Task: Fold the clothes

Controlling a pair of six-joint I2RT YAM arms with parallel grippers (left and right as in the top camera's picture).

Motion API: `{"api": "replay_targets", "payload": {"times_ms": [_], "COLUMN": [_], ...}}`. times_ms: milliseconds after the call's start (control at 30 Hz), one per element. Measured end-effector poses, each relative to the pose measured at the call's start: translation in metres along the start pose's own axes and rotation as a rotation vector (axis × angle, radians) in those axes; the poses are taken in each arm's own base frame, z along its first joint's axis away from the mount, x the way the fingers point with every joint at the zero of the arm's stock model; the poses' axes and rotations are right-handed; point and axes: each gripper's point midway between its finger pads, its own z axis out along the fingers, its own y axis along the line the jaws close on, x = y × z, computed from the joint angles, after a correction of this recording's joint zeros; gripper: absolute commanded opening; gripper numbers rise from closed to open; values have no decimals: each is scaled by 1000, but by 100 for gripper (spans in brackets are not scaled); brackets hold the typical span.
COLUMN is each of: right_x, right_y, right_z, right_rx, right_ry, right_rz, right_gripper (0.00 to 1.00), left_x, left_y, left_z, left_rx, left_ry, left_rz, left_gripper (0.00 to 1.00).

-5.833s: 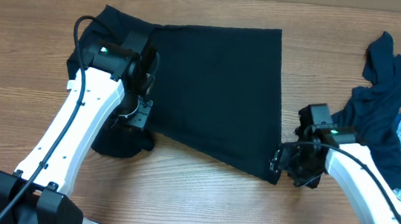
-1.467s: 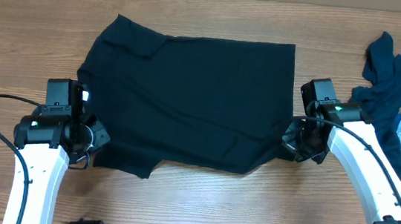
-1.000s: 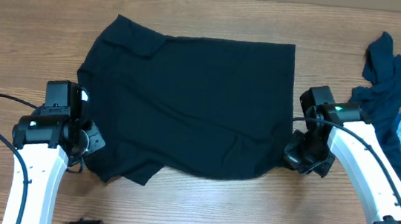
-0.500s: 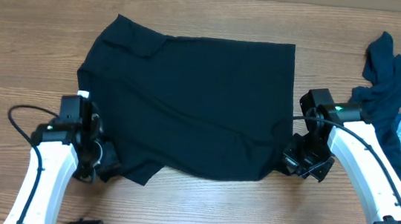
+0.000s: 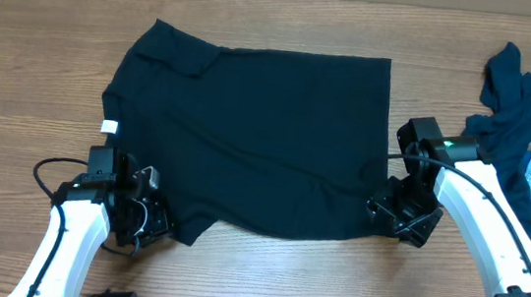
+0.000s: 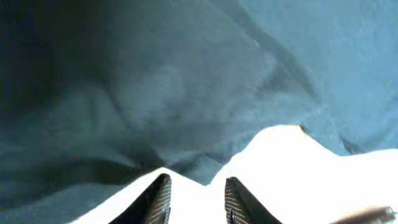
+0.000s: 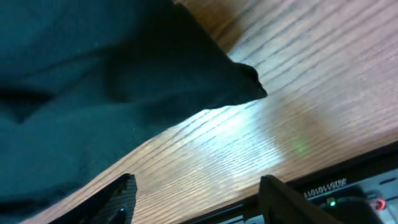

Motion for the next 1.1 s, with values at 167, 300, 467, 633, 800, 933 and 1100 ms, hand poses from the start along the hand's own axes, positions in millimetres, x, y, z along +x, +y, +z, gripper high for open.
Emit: {"api": "replay_targets", "payload": {"times_ms": [167,300,467,633,800,933,1100], "right_x": [-13,-19,-19,-19,-19,-19,-17], "right_y": [3,5,6,5,5,5,3], "right_z": [0,-1,-1,-1,-1,-1,-1], "right_rx": [-2,-10,-11,-8,-6,-6,-1], "right_ry": [-63,-87,-89,-87,-87,-87,-82], "right_rz": [-6,-7,-8,-7,-12,-20,-22], "right_gripper": [72,75,76,76,75,75,74], "left_x": [20,14,9,11,12,14,12], "left_y": [-10,-30,-42,-30,-16,-5,0], "left_z": [-15,-22,-5,12,22,29,35], "left_rx": [30,38,-23,-88,-161,-202,-204], "left_ry": [77,1,-36,21,51,46,15], "left_rz": [69,213,318,170,-40,-102,-164], "left_gripper": [35,43,46,45,49,46,4]}}
